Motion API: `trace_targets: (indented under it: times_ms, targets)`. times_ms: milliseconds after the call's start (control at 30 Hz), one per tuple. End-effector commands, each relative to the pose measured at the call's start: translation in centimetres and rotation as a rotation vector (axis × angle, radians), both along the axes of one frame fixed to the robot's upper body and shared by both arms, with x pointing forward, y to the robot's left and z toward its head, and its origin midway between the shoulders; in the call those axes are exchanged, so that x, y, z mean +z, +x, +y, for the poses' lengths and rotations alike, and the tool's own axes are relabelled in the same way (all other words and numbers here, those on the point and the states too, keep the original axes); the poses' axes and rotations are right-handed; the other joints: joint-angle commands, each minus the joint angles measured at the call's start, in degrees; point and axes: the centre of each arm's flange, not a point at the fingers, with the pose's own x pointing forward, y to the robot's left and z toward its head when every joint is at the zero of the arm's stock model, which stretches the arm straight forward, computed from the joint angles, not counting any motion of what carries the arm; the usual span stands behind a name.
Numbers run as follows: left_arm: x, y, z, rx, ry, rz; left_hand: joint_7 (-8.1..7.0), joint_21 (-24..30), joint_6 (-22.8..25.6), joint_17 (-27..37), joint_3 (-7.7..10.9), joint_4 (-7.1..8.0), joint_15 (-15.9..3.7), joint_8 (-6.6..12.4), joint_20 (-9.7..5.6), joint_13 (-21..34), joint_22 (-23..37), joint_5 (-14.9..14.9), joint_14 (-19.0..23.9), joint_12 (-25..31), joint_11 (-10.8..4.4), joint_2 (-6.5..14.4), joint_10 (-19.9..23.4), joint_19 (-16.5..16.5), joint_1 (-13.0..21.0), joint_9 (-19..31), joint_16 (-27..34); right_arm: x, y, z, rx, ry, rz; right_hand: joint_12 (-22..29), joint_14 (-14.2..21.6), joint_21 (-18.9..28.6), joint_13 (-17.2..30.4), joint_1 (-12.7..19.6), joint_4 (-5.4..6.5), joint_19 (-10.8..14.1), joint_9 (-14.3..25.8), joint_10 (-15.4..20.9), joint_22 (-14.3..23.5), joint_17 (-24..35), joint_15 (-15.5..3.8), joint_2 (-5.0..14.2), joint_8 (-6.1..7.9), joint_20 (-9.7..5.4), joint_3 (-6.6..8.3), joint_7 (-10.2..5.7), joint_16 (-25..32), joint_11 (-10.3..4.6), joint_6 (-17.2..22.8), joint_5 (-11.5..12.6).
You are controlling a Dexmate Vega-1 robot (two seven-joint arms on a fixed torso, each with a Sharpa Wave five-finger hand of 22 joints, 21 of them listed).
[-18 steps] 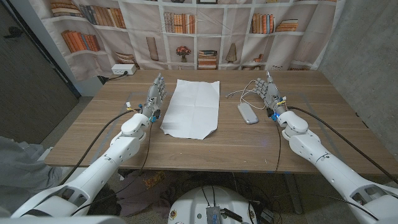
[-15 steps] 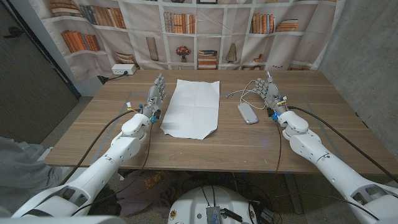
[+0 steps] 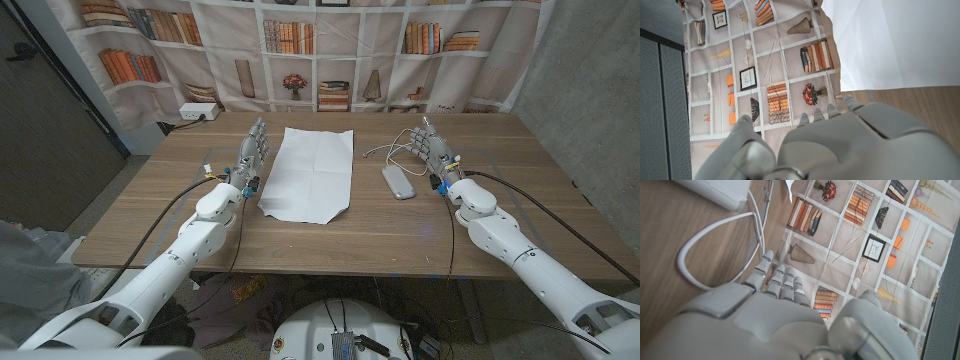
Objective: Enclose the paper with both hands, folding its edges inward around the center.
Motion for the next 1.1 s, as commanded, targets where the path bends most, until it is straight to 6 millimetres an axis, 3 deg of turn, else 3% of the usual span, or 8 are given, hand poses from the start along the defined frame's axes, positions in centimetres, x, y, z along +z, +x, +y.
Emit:
trace_targets:
  times_ms: [33, 367, 500, 600, 700, 800, 900, 1100]
  targets:
    - [-0.9, -1.0, -0.7, -0.037, -0.019, -0.002, -0.13, 0.40, -0.25, 0.24, 0.33, -0.02, 0.40, 0.29, 0.04, 0.20, 0.14, 0.31, -3.82, 0.23, 0.22, -0.24, -0.14, -0.80, 0.25, 0.10, 0.08, -0.6, -1.9, -0.4, -0.119, -0.035, -0.006, 0.63, 2.64, 1.79, 0.24, 2.40, -1.51, 6.18, 0.32, 2.18, 0.27, 0.32, -0.27, -0.40, 0.15, 2.88, 0.05, 0.66, 0.56, 0.23, 1.26, -0.29]
    - [-0.8, -2.4, -1.8, -0.031, -0.019, -0.020, -0.15, 0.40, -0.24, 0.24, 0.31, -0.03, 0.49, 0.22, 0.05, 0.20, 0.16, 0.33, -3.94, 0.27, 0.42, -0.16, 0.03, -0.91, 0.32, 0.09, 0.07, -0.5, -2.5, -1.5, -0.146, -0.080, -0.030, 0.84, 3.42, 1.71, 0.25, 3.28, -2.12, 6.82, 0.31, 3.13, 0.26, 0.32, -0.15, -0.74, 0.23, 3.11, 0.12, 1.12, 0.55, 0.20, 1.87, -0.31]
    - [-0.7, -2.9, -2.2, -0.011, -0.020, -0.025, -0.14, 0.38, -0.21, 0.24, 0.30, -0.04, 0.54, 0.20, 0.07, 0.20, 0.17, 0.33, -4.05, 0.14, 0.25, -0.12, -0.24, -1.03, 0.36, 0.09, 0.05, -0.2, -2.7, -2.1, -0.167, -0.128, -0.035, 0.74, 3.16, 1.33, 0.26, 4.34, -2.74, 6.48, 0.31, 3.17, 0.23, 0.32, 0.03, -0.89, 0.14, 3.88, 0.35, 1.14, 0.26, 0.24, 1.77, -0.29]
    - [-0.7, -3.1, -2.5, 0.000, -0.022, -0.027, -0.16, 0.39, -0.10, 0.24, 0.28, -0.05, 0.55, 0.21, 0.07, 0.20, 0.18, 0.33, -4.10, 0.19, 0.45, -0.10, -0.11, -1.03, 0.39, 0.09, 0.05, 0.2, -3.0, -2.2, -0.170, -0.173, -0.025, 0.27, 2.24, 0.55, 0.26, 8.57, -4.67, 6.29, 0.33, 2.76, 0.12, 0.32, 0.57, 0.21, -0.09, 4.07, 2.02, 1.80, -0.39, 0.46, 1.22, -0.18]
    - [-0.3, -2.8, -3.1, -0.008, 0.020, -0.019, -0.18, 0.37, -0.10, 0.24, 0.27, -0.06, 0.55, 0.19, 0.08, 0.19, 0.18, 0.33, -4.16, 0.20, 0.46, -0.09, -0.05, -1.11, 0.41, 0.08, 0.04, 0.6, -3.0, -2.3, -0.179, -0.212, -0.031, -0.13, 1.63, 0.07, 0.25, 9.97, -5.28, 5.89, 0.34, 2.05, 0.09, 0.28, 0.97, 0.20, -0.34, 4.10, 2.41, 2.20, -0.67, 1.03, 0.66, -0.25]
    - [0.1, -2.7, -3.8, -0.007, 0.032, -0.026, -0.21, 0.36, 0.07, 0.25, 0.25, -0.08, 0.55, 0.22, -0.01, 0.20, 0.19, 0.34, -4.31, 0.21, 0.50, -0.07, 0.01, -1.24, 0.46, 0.08, 0.02, 1.0, -3.1, -2.3, -0.194, -0.233, -0.046, -0.12, 1.57, -0.05, 0.25, 10.21, -5.38, 5.77, 0.34, 2.15, 0.09, 0.27, 1.07, 0.17, -0.36, 3.95, 2.46, 2.21, -0.70, 1.06, 0.62, -0.27]
    - [0.2, -2.4, -4.8, -0.017, -0.010, -0.057, -0.33, 0.70, 2.16, 0.22, 0.27, -0.23, -0.09, 0.81, -0.31, 0.19, 0.19, 0.34, -3.39, 0.75, -0.26, 0.17, 1.65, -0.55, 0.84, 0.07, 0.42, 1.6, -3.9, -2.2, -0.252, -0.289, -0.070, 0.66, 0.72, -1.35, 0.31, 11.87, -5.77, 3.83, 0.35, 4.64, 0.06, 0.25, 1.78, 0.07, -0.14, 3.00, 2.87, 2.57, -0.97, 1.04, 1.51, -0.48]
    - [0.3, -1.6, -5.0, -0.012, -0.014, -0.047, -0.38, 0.65, 2.00, 0.21, 0.32, -0.30, -0.08, 0.69, -0.23, 0.19, 0.18, 0.34, -3.41, 0.65, -0.21, 0.27, 1.51, -0.68, 1.00, 0.07, 0.39, 1.6, -4.5, -2.0, -0.285, -0.334, -0.075, 0.90, 0.06, -1.77, 0.35, 12.07, -5.65, 3.29, 0.36, 5.49, 0.04, 0.25, 2.08, -0.02, -0.02, 2.67, 2.86, 3.02, -1.08, 1.44, 2.12, -0.59]
